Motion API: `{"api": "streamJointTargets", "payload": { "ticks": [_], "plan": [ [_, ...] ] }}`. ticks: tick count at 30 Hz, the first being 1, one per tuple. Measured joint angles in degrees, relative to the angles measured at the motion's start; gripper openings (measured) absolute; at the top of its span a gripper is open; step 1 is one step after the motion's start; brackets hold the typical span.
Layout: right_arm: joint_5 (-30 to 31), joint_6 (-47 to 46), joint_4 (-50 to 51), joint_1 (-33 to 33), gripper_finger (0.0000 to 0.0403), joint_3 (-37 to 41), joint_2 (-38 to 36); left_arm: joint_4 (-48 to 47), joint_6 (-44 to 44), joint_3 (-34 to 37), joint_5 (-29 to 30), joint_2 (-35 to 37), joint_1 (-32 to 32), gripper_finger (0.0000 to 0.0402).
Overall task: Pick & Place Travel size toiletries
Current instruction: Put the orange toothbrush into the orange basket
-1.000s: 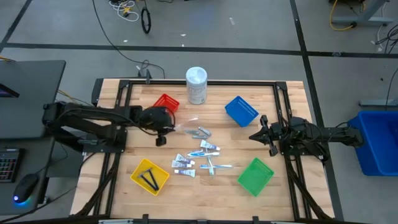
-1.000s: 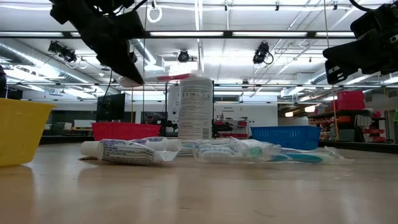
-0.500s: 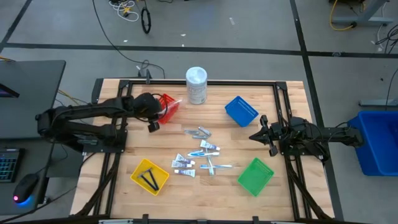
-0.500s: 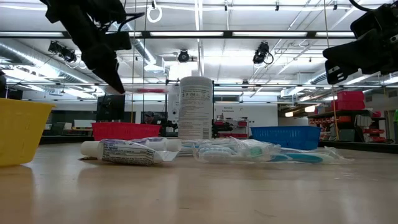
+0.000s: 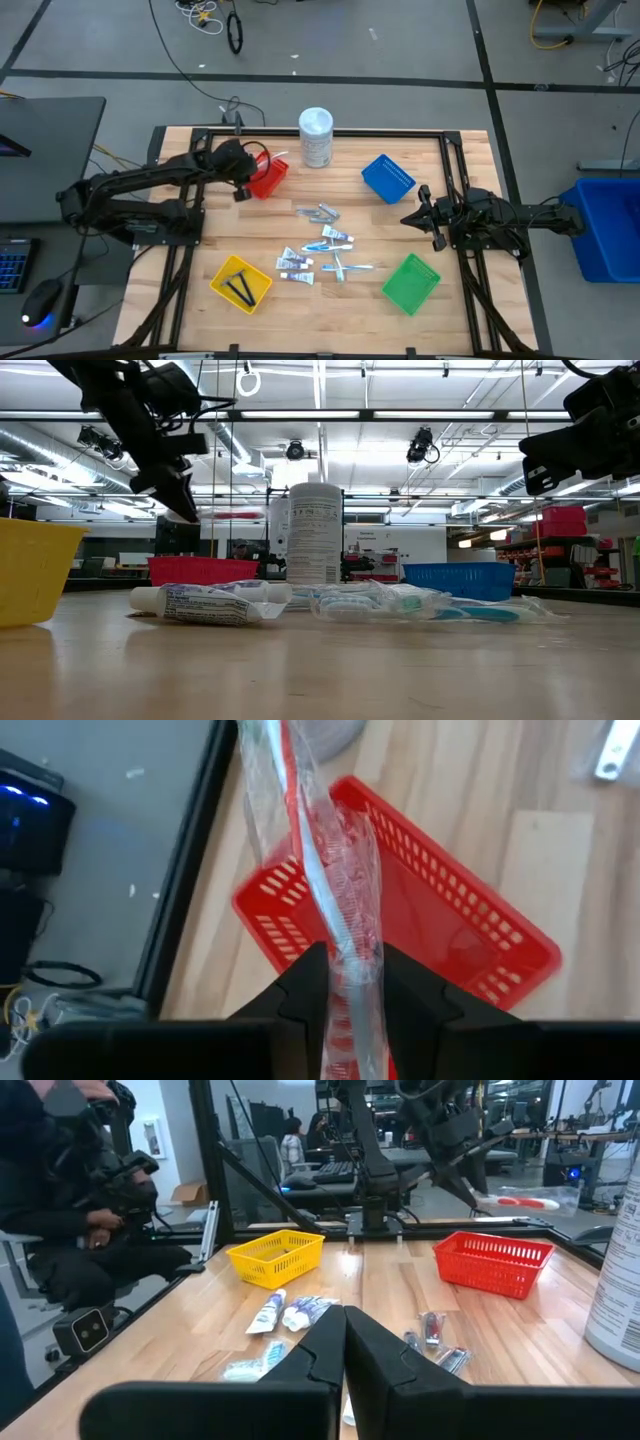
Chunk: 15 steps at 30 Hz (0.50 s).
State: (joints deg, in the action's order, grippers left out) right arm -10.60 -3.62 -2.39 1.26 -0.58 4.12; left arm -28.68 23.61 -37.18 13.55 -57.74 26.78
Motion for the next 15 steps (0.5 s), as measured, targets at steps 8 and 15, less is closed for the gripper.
{"api": "streamJointTargets", "payload": {
  "ticks": [8, 15],
  "plan": [
    [0.0, -0.01, 0.0, 0.0, 0.0013, 0.0, 0.0, 6.11, 0.61, 5.36, -2.79, 0.0, 1.15, 0.0084],
    [0.01, -0.02, 0.0, 0.0, 0.0013, 0.02, 0.0, 11.32, 0.66, 8.79, -4.08, -0.15, 2.24, 0.0089]
  ]
}}
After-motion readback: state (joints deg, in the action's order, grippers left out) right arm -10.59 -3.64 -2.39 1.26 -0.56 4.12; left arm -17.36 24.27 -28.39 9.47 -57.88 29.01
